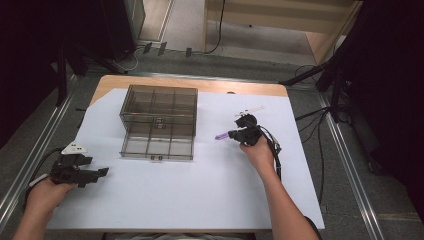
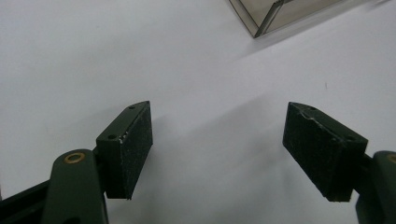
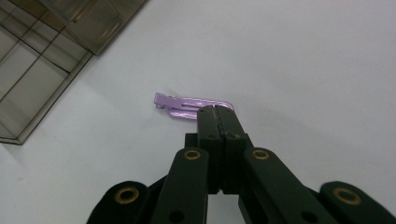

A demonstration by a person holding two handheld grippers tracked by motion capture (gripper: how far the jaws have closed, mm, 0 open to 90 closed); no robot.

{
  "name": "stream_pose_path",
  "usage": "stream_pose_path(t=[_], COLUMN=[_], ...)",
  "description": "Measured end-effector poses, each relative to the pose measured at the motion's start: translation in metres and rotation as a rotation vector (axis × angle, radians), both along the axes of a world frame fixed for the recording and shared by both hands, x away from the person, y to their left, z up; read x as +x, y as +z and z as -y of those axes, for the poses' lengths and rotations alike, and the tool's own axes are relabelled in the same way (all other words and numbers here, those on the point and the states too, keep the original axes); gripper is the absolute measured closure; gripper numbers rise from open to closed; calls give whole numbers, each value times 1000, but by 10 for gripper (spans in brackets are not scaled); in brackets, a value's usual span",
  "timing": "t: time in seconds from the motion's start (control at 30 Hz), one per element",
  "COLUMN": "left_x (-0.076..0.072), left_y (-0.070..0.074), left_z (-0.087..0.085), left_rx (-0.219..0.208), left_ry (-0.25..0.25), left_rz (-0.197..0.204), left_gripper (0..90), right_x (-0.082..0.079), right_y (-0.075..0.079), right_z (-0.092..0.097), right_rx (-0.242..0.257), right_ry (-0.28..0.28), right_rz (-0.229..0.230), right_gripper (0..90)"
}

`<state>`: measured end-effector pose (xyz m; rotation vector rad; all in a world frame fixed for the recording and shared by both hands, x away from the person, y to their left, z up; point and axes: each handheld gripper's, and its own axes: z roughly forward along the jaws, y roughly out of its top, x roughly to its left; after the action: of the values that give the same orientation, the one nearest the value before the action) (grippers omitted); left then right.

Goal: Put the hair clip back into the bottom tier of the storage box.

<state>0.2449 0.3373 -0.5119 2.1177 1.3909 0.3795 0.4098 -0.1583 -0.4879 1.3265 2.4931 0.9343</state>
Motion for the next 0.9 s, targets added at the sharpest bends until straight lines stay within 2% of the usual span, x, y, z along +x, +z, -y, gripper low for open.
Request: stream_pose_path(t=[0.4, 0.9], left_x=[-6, -15], left_y=[0, -1], left_z=[-4, -9], left_rx=[4, 4], left_ry=[14, 37], left_rz=[-3, -5], left_gripper=[250, 251], right_x=[9, 16], right_y=[-11, -14], right_z=[-2, -9], right_rx=[-25, -42], right_ry=[-20, -15], right_rz=[-37, -45], right_gripper=[900, 900])
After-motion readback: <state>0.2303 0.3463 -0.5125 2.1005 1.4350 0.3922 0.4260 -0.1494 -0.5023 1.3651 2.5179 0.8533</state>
